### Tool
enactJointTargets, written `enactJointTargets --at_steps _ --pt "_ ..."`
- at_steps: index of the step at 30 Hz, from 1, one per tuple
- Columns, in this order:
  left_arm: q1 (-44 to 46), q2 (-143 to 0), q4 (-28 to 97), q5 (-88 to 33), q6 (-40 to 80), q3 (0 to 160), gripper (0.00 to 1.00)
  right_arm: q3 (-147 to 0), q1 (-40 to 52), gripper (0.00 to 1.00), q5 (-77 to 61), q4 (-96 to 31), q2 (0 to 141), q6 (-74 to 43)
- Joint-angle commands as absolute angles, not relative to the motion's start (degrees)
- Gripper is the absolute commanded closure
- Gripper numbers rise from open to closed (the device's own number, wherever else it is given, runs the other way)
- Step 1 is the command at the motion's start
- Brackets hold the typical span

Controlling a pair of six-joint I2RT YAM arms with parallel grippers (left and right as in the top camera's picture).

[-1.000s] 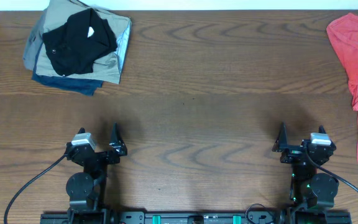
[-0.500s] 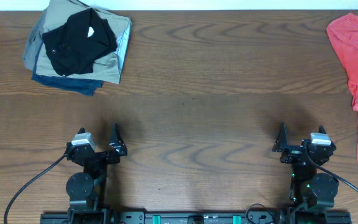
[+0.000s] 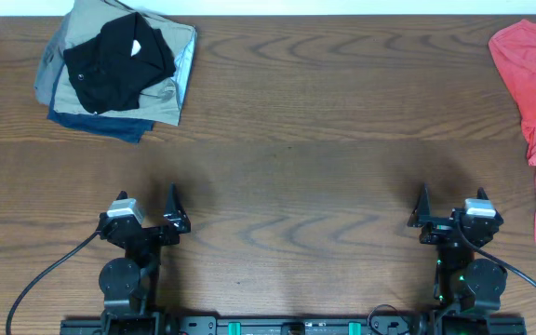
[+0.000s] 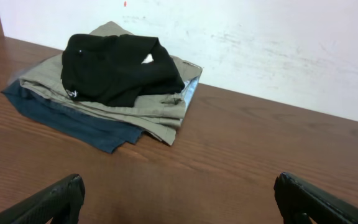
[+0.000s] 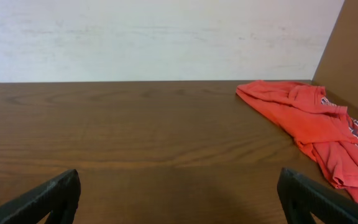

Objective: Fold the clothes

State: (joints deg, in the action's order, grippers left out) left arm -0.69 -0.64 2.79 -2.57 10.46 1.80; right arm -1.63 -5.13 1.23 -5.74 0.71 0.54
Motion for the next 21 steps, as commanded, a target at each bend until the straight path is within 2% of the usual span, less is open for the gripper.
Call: enactJointTargets --at_steps 1,18,20,21 --pt "-0.9 -0.7 3.9 -1.7 9.9 0.2 0.02 -1.0 -5.6 0.01 1.1 -5.7 0.6 1.1" --pt "-0.9 -0.7 3.9 -1.7 9.9 0.2 0.02 -1.0 -5.6 0.01 1.0 -5.6 0.6 1.0" --pt "-0.9 -0.7 3.9 -1.7 9.9 0.2 0.02 -1.0 -5.6 0.01 -0.7 -4.1 0.6 -2.9" --pt "-0.9 -0.7 3.9 -1.7 9.9 0.2 0.02 -1.0 -5.6 0.01 -4.8 -2.8 0.6 -8.5"
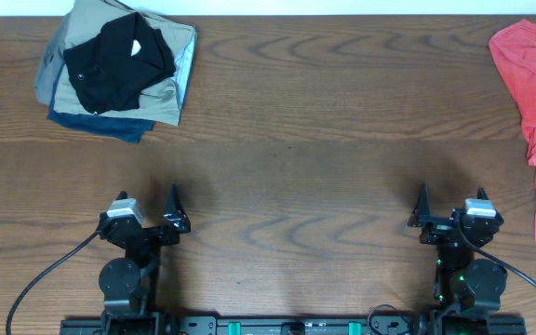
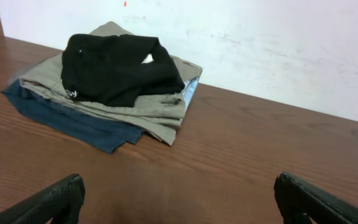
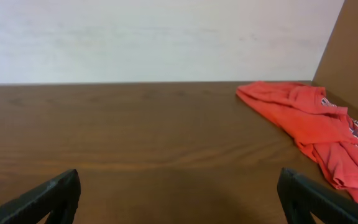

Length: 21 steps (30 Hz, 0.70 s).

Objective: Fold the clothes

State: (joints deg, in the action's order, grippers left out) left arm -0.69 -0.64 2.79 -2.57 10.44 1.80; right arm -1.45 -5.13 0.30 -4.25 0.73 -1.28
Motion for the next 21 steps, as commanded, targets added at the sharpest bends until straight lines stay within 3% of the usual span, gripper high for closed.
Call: enactJointTargets --at_steps 1,7,10,16,21 --pt "-0.9 -0.7 3.9 -1.7 9.9 0.2 0.02 -1.0 -5.6 0.01 -9.7 -1.8 0.6 -14.4" --pt "-0.9 -0.7 3.9 -1.7 9.9 0.2 0.02 -1.0 -5.6 0.01 -33.5 -3.6 0.6 -36.5" --pt "-0.9 -0.7 3.9 -1.7 9.9 0.2 0.02 -1.0 -5.6 0.01 -34.0 -2.5 0.6 -44.0" --pt "-0.9 -0.7 3.9 -1.7 9.9 0.2 0.02 -1.0 -5.6 0.01 -32.3 -4.0 1.1 -42.3" --pt "-0.9 -0.7 3.9 -1.7 9.9 0.2 0.02 -1.1 -5.6 0.01 -30.0 2.7 1.1 -41.0"
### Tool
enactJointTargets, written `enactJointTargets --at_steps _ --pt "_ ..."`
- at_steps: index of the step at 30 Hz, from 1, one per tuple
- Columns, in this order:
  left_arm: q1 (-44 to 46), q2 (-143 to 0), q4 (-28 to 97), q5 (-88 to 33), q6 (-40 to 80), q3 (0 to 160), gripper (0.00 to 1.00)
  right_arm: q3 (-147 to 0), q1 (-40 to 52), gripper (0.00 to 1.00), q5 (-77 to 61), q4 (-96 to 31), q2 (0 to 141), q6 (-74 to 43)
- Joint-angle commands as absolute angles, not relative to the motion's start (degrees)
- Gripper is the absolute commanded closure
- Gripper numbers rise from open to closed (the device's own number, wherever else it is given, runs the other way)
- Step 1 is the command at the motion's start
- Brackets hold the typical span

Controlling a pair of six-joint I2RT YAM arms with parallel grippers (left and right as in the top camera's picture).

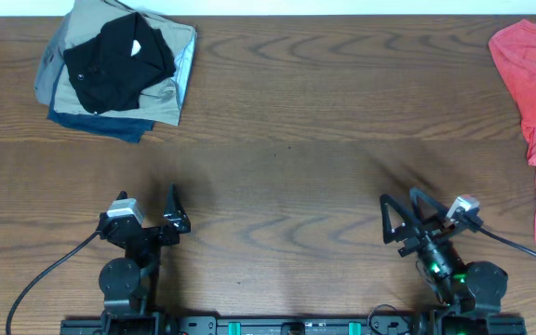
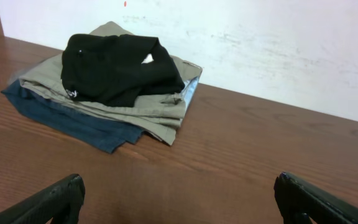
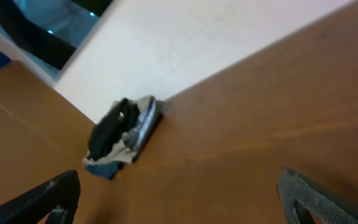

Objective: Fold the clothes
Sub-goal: 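Reach the right gripper to the red t-shirt at the table's right edge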

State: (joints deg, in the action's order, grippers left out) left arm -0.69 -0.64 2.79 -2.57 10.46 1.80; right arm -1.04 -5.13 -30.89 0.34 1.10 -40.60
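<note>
A crumpled red shirt [image 1: 531, 84] lies at the table's far right edge. A stack of folded clothes [image 1: 114, 65], black on khaki on blue, sits at the far left corner [image 2: 117, 81]. My left gripper [image 1: 149, 200] rests open near the front edge, facing the stack [image 2: 179, 202]. My right gripper [image 1: 399, 203] is open and empty at the front right, turned leftward and tilted. Its view shows the distant stack [image 3: 122, 138] between the fingers [image 3: 45, 199]. The red shirt is out of that view.
Bare brown wooden table [image 1: 296, 167] stretches between the two piles. A white wall [image 2: 260, 43] runs along the far edge. A brown board [image 3: 17, 118] stands at the left of the right wrist view.
My right gripper has turned to the left and tilted, so its camera now faces the folded stack instead of the red shirt. The left arm and both piles are unchanged.
At both earlier moments the two grippers sat open at the front edge, facing straight ahead, with the stack at far left and the red shirt at far right. Only the right gripper has changed, now pointing leftward.
</note>
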Motion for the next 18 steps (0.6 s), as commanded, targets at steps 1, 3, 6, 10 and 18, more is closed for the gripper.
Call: enactJointTargets --at_steps 1,3,6,10,18 --pt "-0.9 -0.7 3.9 -1.7 9.9 0.2 0.02 -1.1 -5.6 0.01 -29.0 4.2 1.1 -41.0" --pt "-0.9 -0.7 3.9 -1.7 9.9 0.2 0.02 -1.7 -5.6 0.01 -26.5 6.0 1.3 -41.0" --pt "-0.9 -0.7 3.9 -1.7 9.9 0.2 0.02 -3.9 -5.6 0.01 -23.4 7.1 3.1 -38.9" --pt "-0.9 -0.7 3.9 -1.7 9.9 0.2 0.02 -9.3 -5.6 0.01 -22.3 6.9 9.4 -31.6" --pt "-0.9 -0.7 3.9 -1.7 9.9 0.2 0.02 -26.6 -5.6 0.01 -11.7 3.8 33.9 -22.0"
